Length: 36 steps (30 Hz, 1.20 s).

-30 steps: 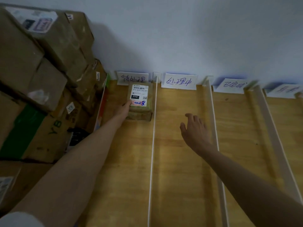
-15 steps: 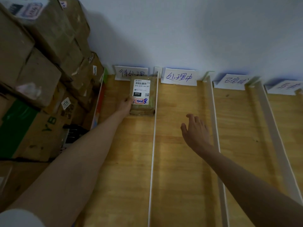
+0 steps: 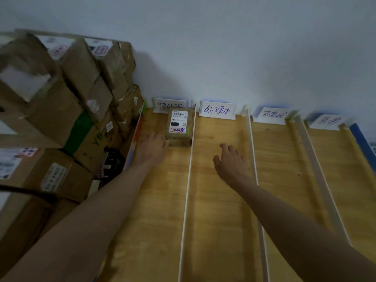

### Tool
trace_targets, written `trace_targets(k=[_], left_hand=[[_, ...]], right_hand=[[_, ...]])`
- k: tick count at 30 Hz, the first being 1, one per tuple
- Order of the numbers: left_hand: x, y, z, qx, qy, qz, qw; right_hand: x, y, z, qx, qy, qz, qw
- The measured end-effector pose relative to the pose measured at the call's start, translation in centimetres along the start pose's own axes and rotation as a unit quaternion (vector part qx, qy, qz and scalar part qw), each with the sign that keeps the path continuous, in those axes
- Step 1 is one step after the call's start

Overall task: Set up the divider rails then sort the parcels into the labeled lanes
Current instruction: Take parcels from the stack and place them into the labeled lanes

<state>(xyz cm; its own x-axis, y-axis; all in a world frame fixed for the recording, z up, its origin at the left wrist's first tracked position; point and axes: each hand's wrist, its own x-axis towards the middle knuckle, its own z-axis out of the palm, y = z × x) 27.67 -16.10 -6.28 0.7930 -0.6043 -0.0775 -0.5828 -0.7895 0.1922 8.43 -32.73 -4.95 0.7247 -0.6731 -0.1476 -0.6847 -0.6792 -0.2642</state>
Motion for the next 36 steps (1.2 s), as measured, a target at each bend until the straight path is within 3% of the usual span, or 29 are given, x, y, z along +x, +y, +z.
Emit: trace_targets(k=[2,21,36], left_hand=[[-3.1,0.6,-1.2,0.031,0.012,0.029,0.999],[-29.2,1.7,-12.6,0.112,0.098,-0.003,0.989],[-32.6,-6.3,-21.9,0.095,0.155,-0.036,0.983]], right_hand=[[-2.1,-0.3,-1.0,-0.004,0.012,-0.019,1.0],[-23.5,-2.5,-8.6,-0.004,0.11,-0.138,0.984],[-26.0,-13.7,-13.1,0.015,0.108,-0.212,0.971]])
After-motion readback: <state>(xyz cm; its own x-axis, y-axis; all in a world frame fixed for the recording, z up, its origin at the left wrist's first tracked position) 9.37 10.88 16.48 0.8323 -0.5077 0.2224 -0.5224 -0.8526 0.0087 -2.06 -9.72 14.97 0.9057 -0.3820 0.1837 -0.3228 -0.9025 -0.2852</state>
